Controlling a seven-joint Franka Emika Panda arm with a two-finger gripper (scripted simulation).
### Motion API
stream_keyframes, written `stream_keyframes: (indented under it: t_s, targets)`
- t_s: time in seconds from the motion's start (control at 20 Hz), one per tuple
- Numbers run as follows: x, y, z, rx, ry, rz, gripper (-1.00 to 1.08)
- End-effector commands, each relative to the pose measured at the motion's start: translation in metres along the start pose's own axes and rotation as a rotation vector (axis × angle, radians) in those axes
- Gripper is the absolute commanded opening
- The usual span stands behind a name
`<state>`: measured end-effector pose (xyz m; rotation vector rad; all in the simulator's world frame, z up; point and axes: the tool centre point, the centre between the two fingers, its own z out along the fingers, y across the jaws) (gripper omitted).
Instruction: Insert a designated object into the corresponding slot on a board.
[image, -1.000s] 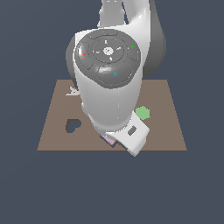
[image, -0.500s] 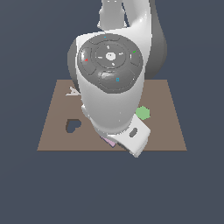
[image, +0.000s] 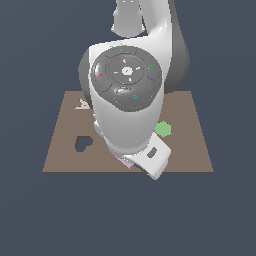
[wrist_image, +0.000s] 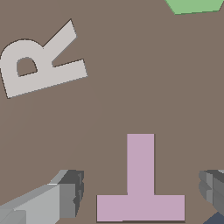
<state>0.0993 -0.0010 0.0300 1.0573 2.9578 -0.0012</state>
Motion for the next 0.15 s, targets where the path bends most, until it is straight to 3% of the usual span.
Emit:
stream_keyframes:
  t_s: [0.0,0.1]
  targets:
    - [-0.0001,0.0,0.0,0.0,0.0,0.0,1.0]
    - [-0.0001,0.0,0.0,0.0,0.0,0.0,1.0]
